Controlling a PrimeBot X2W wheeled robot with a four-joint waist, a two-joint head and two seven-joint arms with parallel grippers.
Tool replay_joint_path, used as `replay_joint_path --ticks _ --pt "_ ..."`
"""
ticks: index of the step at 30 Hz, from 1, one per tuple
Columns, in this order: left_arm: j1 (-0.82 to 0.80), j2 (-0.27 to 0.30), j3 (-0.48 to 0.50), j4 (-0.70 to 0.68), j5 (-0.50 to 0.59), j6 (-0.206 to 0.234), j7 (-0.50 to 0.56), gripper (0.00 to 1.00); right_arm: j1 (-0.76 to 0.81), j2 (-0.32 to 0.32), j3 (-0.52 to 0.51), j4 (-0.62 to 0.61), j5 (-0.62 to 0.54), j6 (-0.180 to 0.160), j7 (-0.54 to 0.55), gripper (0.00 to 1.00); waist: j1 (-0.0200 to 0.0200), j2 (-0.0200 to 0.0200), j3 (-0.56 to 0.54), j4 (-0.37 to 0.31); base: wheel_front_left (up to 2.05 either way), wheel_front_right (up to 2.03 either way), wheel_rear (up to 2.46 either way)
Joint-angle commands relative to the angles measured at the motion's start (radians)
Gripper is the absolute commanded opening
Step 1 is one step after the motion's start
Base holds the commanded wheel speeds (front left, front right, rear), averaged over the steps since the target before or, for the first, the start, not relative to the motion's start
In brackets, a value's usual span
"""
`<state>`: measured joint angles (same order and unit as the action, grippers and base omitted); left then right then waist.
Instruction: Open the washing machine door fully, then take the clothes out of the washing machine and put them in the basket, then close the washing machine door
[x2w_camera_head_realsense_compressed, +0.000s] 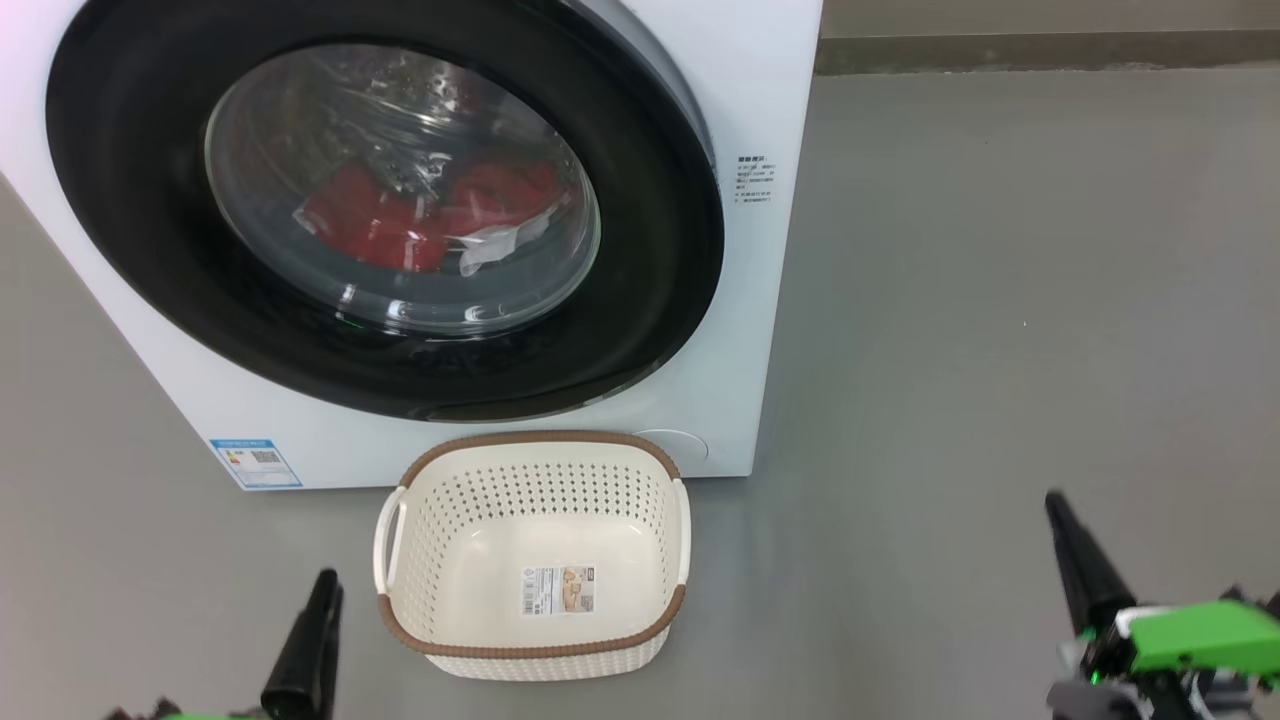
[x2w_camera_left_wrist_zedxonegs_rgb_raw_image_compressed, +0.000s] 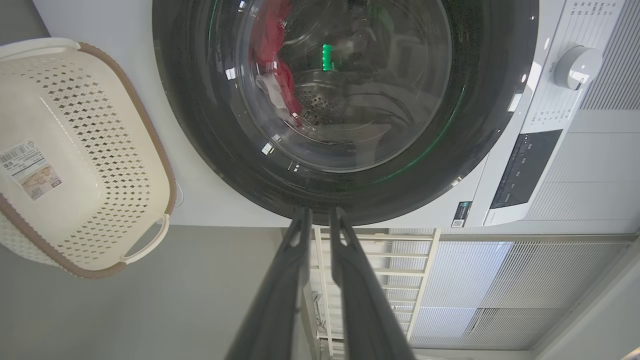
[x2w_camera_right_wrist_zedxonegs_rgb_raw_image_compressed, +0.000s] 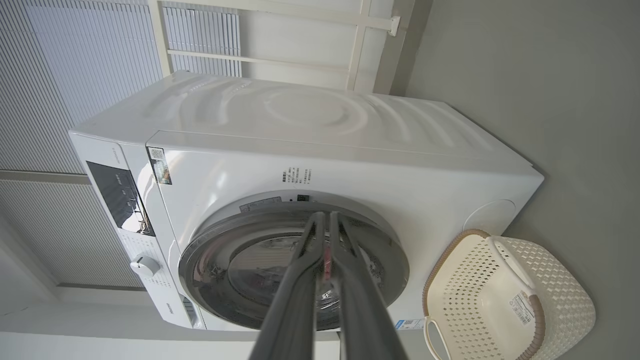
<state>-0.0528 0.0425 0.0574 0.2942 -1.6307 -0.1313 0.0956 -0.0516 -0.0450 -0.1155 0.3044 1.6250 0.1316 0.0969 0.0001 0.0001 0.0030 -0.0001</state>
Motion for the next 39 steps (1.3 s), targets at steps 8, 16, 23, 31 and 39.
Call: replay_joint_path --ticks 8,16,23,31,39 --pt "0.011 0.003 -0.003 -0.014 0.014 0.0 -0.018 1.0 0.01 0.003 0.016 -0.004 -0.009 0.0 -0.019 1.0 0.0022 -0.0001 -0.001 0.001 0.0 0.0 0.0" --pt "0.019 0.018 -0.013 -0.029 0.069 0.0 -0.042 1.0 0.015 0.002 0.033 -0.011 -0.05 0.0 -0.042 1.0 0.0 -0.0001 0.002 0.0 0.0 0.0 0.0" --pt "0.023 0.017 -0.012 -0.038 0.147 0.0 -0.062 1.0 0.019 0.001 0.047 -0.015 -0.102 0.0 -0.062 1.0 0.0 -0.0001 0.003 -0.001 0.0 0.0 0.0" --pt "0.027 0.019 -0.009 -0.053 0.245 0.0 -0.082 1.0 0.022 -0.003 0.061 -0.016 -0.179 0.0 -0.082 1.0 0.0 -0.0001 0.005 -0.001 0.0 0.0 0.0" --pt "0.034 0.018 -0.008 -0.067 0.383 0.0 -0.105 1.0 0.026 -0.004 0.073 -0.016 -0.283 0.0 -0.105 1.0 0.0 -0.0001 0.007 -0.002 0.0 0.0 0.0"
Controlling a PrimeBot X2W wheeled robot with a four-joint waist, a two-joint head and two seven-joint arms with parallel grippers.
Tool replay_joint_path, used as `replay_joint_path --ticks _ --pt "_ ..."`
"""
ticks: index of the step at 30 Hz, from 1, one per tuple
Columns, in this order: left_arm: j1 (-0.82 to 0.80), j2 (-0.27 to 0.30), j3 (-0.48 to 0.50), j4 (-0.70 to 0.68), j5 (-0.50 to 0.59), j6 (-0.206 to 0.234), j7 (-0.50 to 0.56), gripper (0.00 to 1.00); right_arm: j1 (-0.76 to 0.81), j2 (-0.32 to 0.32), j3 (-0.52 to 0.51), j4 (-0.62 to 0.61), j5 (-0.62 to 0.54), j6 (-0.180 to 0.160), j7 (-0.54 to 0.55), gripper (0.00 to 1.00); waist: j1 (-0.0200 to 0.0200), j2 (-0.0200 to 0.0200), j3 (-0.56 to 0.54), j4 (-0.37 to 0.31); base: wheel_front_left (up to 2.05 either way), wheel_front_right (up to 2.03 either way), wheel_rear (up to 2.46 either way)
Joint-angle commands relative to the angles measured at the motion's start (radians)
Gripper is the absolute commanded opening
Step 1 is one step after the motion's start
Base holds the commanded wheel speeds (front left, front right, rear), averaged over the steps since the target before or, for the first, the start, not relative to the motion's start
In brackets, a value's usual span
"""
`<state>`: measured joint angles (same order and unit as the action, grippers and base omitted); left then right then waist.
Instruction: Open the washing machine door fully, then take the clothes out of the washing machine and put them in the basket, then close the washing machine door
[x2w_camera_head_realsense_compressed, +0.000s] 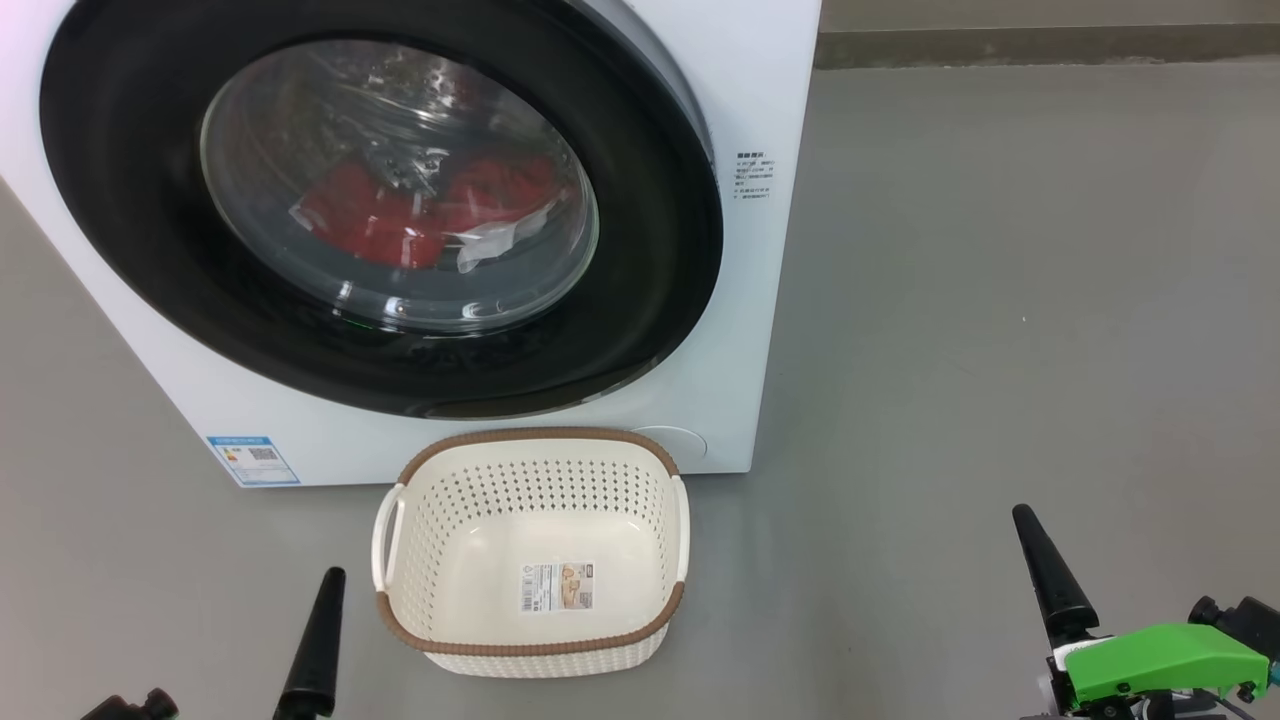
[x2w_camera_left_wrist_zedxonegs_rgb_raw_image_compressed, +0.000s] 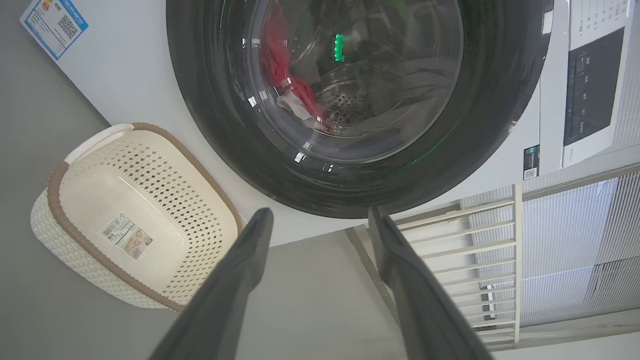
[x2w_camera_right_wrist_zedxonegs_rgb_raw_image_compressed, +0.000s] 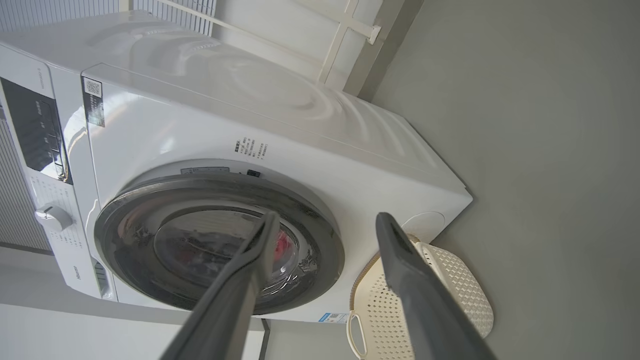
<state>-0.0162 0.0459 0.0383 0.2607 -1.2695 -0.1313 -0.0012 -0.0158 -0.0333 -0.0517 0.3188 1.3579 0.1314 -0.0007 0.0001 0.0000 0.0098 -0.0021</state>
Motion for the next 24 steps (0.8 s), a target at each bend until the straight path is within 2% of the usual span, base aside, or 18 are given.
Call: replay_joint_path --ticks 1,24 --pt "-0.002 0.014 0.011 -0.035 0.037 0.0 -0.011 1.0 -0.01 -0.015 0.01 -0.03 -0.03 0.0 -0.01 1.0 -0.0001 0.0 0.0 0.0 0.0 0.0 0.0" --pt "0.018 0.01 0.011 -0.09 0.391 0.0 -0.077 1.0 0.0 -0.014 0.031 -0.046 -0.387 0.0 -0.076 1.0 -0.0001 0.0 0.009 -0.005 0.0 0.0 0.0"
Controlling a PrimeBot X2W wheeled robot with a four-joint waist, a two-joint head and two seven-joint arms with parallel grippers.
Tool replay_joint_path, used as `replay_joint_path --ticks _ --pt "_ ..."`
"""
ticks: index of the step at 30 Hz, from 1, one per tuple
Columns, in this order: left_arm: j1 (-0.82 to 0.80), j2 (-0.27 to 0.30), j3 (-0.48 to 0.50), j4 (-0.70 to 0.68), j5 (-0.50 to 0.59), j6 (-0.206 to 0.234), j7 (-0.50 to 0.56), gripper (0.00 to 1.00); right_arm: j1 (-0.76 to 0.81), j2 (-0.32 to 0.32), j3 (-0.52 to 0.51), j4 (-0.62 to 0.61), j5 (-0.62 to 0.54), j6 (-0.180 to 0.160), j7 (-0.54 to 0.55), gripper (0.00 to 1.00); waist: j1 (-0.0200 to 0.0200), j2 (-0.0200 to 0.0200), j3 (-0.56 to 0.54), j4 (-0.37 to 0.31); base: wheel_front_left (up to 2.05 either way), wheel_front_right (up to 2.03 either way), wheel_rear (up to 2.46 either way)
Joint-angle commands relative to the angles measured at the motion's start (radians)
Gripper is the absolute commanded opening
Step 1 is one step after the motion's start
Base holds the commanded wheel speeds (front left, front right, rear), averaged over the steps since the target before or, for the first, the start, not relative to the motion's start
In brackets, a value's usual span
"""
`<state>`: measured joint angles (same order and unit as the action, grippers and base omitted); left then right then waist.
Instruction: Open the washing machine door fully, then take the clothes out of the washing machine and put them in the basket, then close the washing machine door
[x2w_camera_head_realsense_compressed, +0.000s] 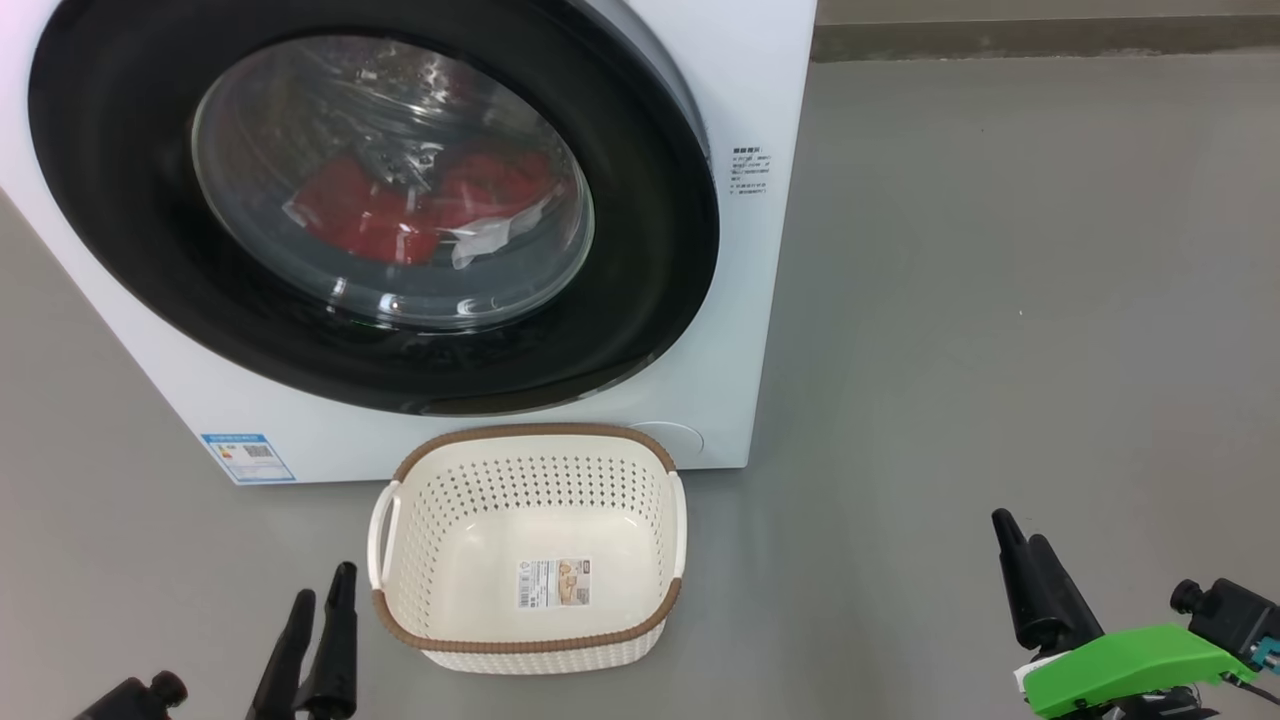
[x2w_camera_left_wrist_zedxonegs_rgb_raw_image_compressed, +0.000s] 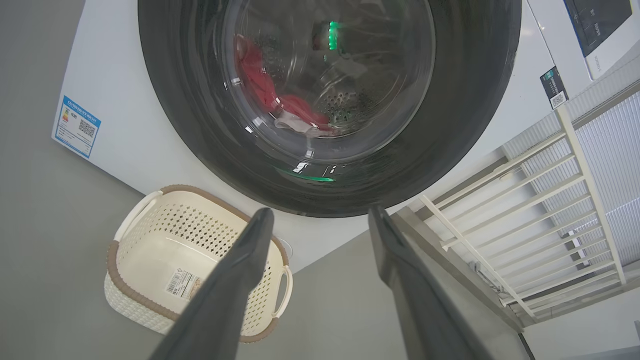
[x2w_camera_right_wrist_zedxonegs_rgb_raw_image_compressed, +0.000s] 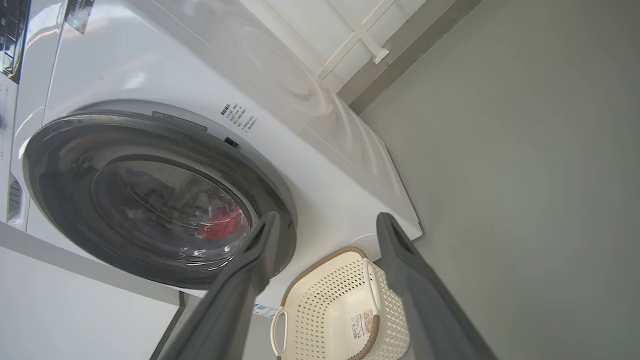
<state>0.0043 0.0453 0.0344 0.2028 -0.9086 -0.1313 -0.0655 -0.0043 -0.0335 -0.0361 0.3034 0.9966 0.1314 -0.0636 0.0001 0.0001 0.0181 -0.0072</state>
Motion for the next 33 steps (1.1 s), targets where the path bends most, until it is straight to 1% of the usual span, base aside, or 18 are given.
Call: replay_joint_path --ticks 1,22,33 --pt "-0.001 0.011 0.013 -0.035 0.058 0.0 -0.018 1.0 -0.011 -0.013 0.019 -0.033 -0.052 0.0 -0.019 1.0 -0.0001 -0.0001 0.001 -0.001 0.0 0.0 0.0" --pt "0.012 0.012 0.01 -0.071 0.335 0.0 -0.075 1.0 -0.004 -0.014 0.048 -0.033 -0.265 0.0 -0.077 1.0 -0.0001 -0.0001 0.011 -0.007 0.0 0.0 0.0" --pt "0.018 0.011 0.01 -0.082 0.47 0.0 -0.107 1.0 0.002 -0.015 0.041 -0.036 -0.373 -0.001 -0.108 1.0 -0.0001 -0.0001 0.017 -0.011 0.0 0.0 0.0"
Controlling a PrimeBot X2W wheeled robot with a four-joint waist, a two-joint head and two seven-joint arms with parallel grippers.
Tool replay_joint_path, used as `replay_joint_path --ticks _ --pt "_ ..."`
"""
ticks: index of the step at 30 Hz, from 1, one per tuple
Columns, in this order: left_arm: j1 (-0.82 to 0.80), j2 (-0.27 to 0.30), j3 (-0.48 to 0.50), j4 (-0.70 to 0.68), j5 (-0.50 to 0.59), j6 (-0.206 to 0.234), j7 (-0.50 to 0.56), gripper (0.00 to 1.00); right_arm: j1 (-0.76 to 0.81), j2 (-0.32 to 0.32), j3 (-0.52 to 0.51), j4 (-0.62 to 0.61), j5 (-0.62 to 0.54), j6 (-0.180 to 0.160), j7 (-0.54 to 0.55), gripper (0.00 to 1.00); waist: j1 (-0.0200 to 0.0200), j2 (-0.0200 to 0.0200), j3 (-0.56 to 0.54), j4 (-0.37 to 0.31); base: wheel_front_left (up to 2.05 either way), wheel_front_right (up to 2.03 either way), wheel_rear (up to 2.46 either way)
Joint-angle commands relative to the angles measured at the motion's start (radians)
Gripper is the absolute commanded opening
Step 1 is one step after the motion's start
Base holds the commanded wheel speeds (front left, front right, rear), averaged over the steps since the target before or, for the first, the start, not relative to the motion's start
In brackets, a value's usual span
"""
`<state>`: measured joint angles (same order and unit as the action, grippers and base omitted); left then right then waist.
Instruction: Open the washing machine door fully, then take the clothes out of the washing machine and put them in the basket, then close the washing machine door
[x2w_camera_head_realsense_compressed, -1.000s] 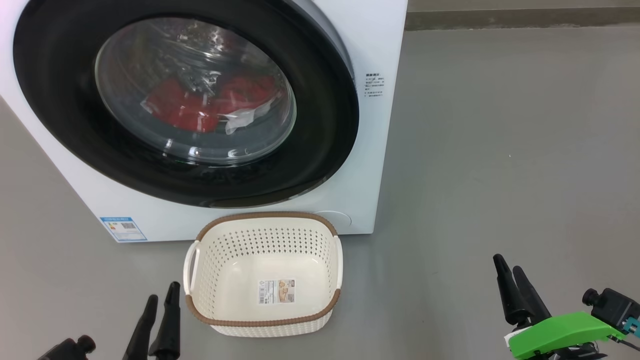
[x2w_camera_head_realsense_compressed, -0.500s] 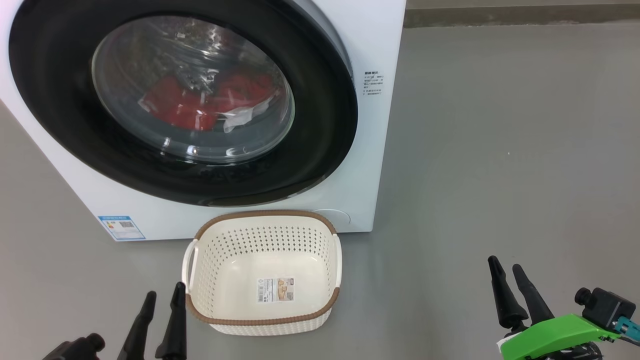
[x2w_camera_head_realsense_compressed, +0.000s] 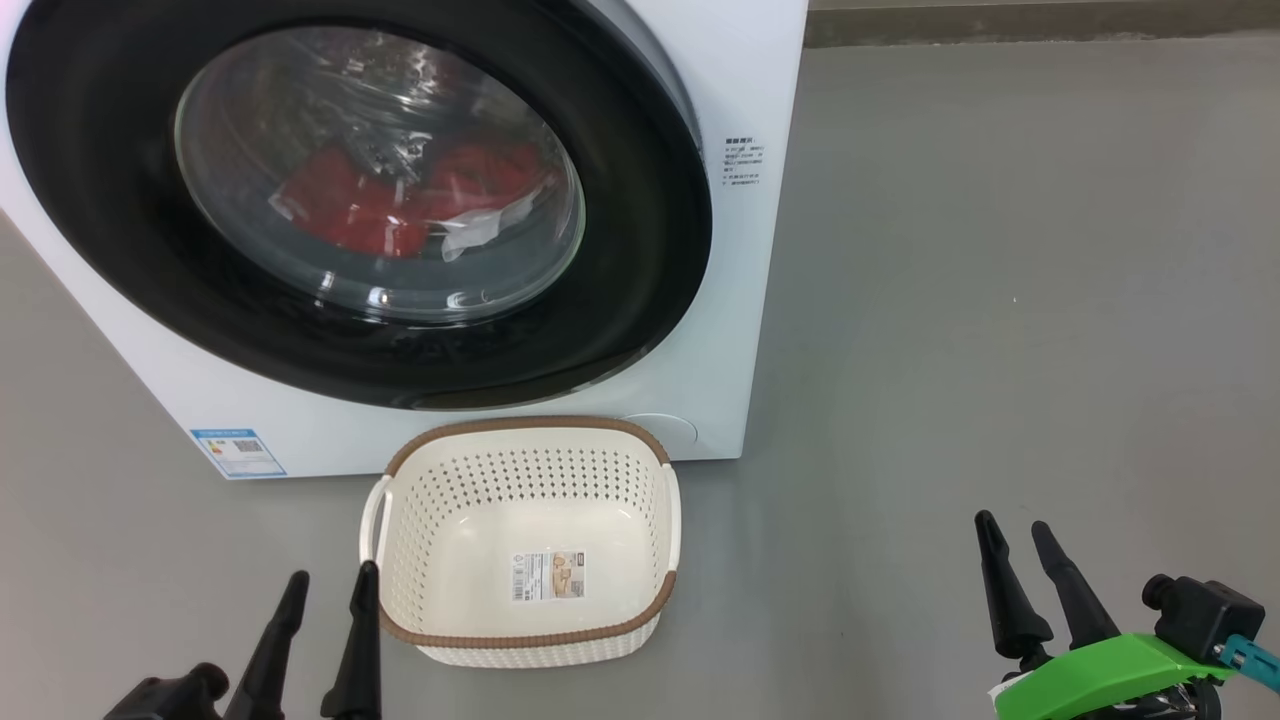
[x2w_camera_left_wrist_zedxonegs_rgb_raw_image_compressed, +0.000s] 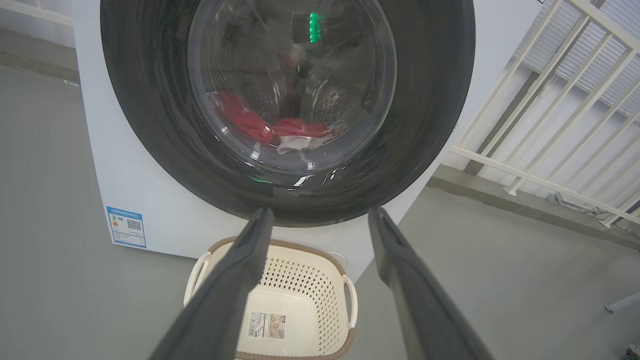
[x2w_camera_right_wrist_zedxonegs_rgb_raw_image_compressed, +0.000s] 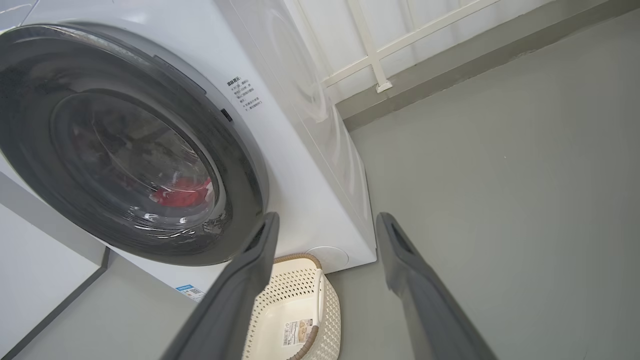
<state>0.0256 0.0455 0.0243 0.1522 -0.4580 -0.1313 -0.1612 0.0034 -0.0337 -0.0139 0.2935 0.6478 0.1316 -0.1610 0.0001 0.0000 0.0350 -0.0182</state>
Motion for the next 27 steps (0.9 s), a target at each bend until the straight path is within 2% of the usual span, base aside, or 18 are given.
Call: replay_joint_path --ticks 1,27 --pt "-0.004 0.011 0.02 -0.031 0.031 0.0 -0.014 1.0 -0.005 -0.015 0.017 -0.027 -0.034 -0.001 -0.014 1.0 0.0 0.0 0.001 0.0 0.0 0.0 0.0" --pt "0.008 0.01 0.026 -0.01 0.312 0.001 -0.085 1.0 0.023 -0.016 -0.011 -0.033 -0.28 -0.001 -0.085 1.0 0.0 0.0 0.006 -0.009 0.0 0.0 0.0"
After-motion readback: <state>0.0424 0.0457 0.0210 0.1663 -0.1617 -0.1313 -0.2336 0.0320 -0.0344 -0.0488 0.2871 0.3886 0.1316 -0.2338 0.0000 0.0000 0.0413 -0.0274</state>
